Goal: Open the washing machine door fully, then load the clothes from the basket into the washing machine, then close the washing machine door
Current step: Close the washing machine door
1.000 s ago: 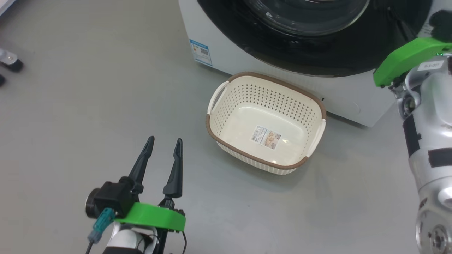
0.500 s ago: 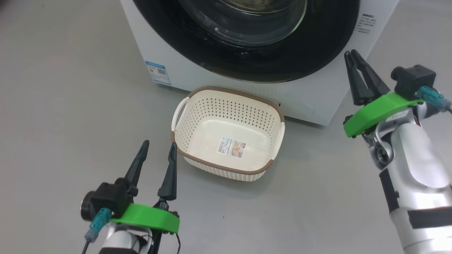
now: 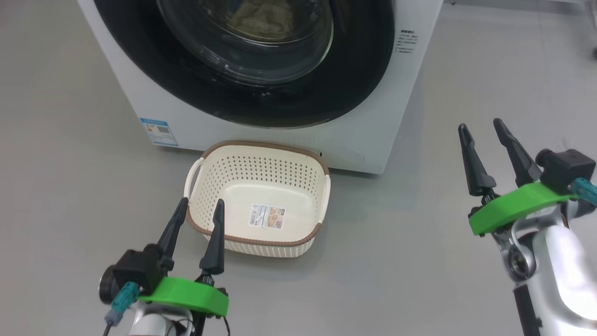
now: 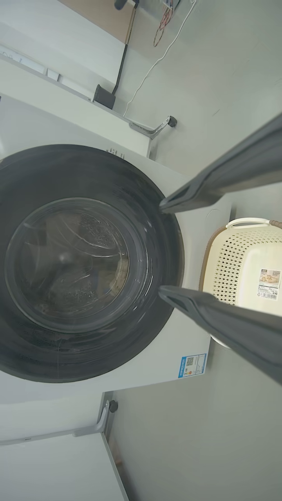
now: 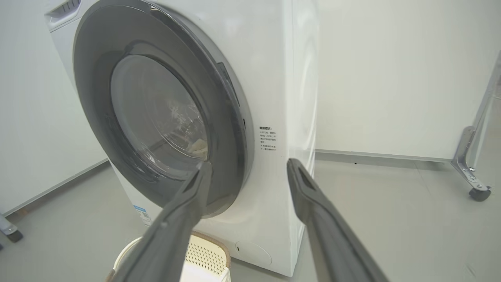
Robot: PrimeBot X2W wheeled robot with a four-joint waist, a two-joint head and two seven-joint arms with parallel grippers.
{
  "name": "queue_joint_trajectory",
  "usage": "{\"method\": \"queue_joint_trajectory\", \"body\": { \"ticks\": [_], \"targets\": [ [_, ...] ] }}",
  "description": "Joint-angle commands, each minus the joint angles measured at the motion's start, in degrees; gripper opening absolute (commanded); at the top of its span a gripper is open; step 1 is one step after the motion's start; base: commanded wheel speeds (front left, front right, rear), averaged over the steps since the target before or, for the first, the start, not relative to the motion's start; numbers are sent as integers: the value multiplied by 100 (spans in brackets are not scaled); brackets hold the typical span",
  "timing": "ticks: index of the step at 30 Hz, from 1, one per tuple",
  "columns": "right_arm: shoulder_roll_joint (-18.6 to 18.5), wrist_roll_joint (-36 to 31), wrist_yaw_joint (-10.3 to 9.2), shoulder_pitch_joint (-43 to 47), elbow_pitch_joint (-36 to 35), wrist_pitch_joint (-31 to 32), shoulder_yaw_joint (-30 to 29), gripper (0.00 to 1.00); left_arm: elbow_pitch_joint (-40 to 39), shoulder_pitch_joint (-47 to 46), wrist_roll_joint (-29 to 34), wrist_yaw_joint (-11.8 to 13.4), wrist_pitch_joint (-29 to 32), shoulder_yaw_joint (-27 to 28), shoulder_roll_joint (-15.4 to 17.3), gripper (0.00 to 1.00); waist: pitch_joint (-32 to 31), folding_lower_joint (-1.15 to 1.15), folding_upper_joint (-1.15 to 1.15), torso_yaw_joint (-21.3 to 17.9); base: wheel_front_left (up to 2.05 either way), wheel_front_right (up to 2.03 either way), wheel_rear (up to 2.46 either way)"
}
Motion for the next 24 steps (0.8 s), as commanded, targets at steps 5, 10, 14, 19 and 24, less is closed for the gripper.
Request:
{"method": "queue_joint_trajectory", "body": {
  "ticks": [5, 10, 14, 19, 24],
  "targets": [
    [31, 65, -8, 352, -642, 106, -85, 100, -206, -43, -69, 96, 43, 265, 167, 100, -137, 0, 0, -321, 0, 0, 0],
    [31, 117, -8, 833, -1121, 248, -259, 100, -305, 58, -89, 176, 99, 302, 225, 100, -164, 0, 0, -526, 0, 0, 0],
    [31, 152, -8, 1227, -1451, 366, -309, 100, -354, 153, -127, 229, 130, 342, 266, 100, -216, 0, 0, -647, 0, 0, 0],
    [31, 173, -8, 1670, -1841, 507, -416, 100, -412, 259, -172, 282, 161, 377, 306, 100, -265, 0, 0, -745, 0, 0, 0],
    [31, 225, -8, 1957, -2132, 611, -467, 100, -472, 338, -205, 326, 187, 391, 337, 100, -289, 0, 0, -794, 0, 0, 0]
  ]
}}
